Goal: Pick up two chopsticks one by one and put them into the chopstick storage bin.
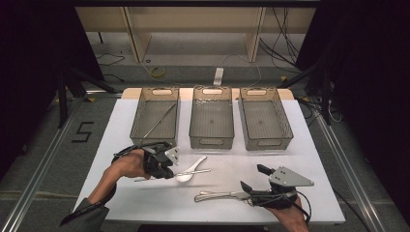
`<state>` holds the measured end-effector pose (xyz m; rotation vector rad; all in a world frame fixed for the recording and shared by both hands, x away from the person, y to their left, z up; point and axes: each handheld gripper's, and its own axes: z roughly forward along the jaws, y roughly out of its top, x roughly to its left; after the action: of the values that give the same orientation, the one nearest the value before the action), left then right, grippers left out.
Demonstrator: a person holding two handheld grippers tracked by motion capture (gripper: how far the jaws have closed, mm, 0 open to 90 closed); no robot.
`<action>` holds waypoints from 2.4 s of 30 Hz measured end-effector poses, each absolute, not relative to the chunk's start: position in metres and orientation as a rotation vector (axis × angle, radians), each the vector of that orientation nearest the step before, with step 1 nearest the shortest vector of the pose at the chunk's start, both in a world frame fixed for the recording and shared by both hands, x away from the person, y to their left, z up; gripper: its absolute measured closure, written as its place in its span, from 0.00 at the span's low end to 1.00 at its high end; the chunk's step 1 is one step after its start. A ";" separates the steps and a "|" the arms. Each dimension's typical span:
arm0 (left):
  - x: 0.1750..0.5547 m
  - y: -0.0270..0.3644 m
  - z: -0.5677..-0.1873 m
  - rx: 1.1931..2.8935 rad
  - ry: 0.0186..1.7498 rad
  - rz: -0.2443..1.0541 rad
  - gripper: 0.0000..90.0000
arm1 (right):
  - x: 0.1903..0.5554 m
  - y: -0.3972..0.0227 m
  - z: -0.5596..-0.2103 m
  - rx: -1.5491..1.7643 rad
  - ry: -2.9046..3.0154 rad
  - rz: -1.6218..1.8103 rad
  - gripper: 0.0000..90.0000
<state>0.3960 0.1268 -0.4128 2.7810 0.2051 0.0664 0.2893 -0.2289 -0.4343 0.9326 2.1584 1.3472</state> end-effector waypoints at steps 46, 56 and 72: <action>0.501 0.179 -0.327 2.197 1.012 0.537 0.94 | 0.290 -0.231 -0.434 0.944 2.145 1.362 0.24; 0.518 0.192 -0.350 2.161 1.095 0.545 0.94 | 0.290 -0.231 -0.434 0.941 2.153 1.360 0.24; 0.525 0.200 -0.376 2.136 1.162 0.553 0.94 | 0.289 -0.230 -0.434 0.942 2.155 1.361 0.24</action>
<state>0.5253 0.1996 -0.3756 2.1364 1.1616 0.5532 0.2893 -0.2303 -0.4342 0.9418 2.1554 1.3609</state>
